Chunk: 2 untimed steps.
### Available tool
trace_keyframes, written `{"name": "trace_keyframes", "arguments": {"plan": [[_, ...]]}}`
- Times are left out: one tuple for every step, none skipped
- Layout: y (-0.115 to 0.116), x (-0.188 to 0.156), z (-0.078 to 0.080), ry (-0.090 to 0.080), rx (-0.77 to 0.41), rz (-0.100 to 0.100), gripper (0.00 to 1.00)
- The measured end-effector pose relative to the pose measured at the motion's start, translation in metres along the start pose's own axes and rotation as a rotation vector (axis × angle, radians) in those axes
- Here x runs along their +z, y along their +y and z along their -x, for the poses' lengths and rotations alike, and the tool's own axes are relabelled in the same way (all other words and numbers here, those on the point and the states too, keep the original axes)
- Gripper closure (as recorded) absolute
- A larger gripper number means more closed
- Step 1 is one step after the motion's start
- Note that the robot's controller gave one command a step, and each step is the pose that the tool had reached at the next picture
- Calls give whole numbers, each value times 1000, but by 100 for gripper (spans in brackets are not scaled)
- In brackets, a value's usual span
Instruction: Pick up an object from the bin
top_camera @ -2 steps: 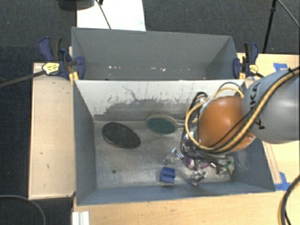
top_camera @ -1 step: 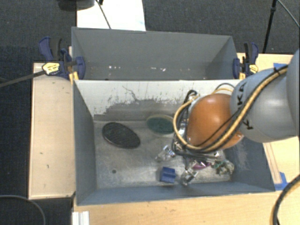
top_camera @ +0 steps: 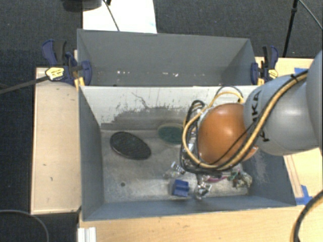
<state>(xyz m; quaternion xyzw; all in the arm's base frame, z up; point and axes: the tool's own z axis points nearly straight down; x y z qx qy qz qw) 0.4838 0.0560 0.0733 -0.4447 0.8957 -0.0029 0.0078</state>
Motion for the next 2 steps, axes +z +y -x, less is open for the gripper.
{"name": "trace_keyframes", "arguments": {"plan": [[2,-1,2,-3,0,3,100],[-11,-165,6,4,-84,5,100]]}}
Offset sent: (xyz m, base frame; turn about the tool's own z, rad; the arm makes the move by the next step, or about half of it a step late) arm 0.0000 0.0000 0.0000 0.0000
